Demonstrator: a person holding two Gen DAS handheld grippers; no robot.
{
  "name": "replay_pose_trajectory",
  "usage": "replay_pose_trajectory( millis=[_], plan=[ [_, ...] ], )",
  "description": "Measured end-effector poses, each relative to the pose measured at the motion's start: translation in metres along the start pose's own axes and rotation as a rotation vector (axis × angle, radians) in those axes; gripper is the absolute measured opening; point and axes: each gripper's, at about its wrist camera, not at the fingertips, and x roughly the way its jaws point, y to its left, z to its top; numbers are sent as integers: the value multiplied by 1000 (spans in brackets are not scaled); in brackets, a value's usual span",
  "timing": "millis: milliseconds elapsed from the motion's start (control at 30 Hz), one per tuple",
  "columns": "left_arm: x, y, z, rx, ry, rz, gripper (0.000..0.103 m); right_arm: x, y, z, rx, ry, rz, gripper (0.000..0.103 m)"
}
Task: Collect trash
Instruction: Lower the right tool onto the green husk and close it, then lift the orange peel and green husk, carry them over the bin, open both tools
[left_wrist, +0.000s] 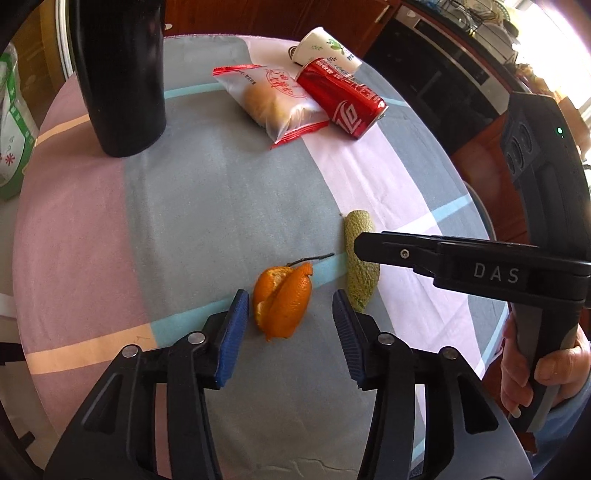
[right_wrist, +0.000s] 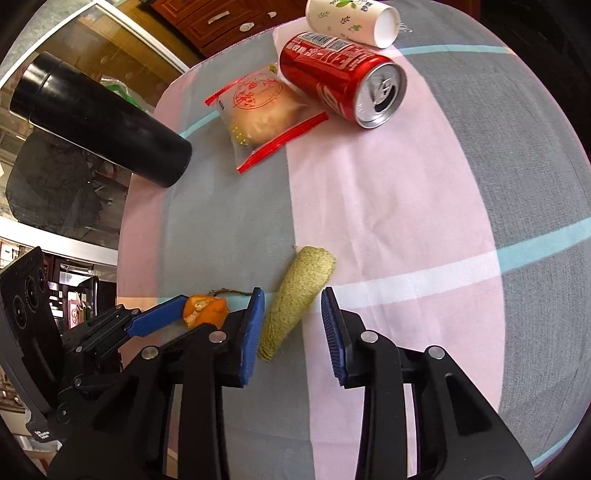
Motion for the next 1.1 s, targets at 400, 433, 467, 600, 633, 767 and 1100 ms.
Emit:
replay_pose_trajectory(
  millis=[400,433,467,600,633,767,1100],
  plan=[
    [6,3,-1,10,-1,25,60,-10,-5,-6,-73,-52,-115,18],
    [7,1,0,19,-1,28,61,-14,-8,-8,-76,-56,-126,18],
    [8,0,0,28,-2,32,62,-16,-12,-8,-74,-57,-132,18],
    [10,-7,0,62,-4,52,63,-20,-24,-11,-49,-48,-127,18],
    [10,-8,0,64,-4,56,63,-19,-26,-12,-45,-46,-124,19],
    [11,-9,1,64,-6,60,63,-15,-23,-11,-45,-40,-119,19],
    [13,-14,0,87,-8,77,63,-3,-5,-19,-116,-83,-177,22]
  ],
)
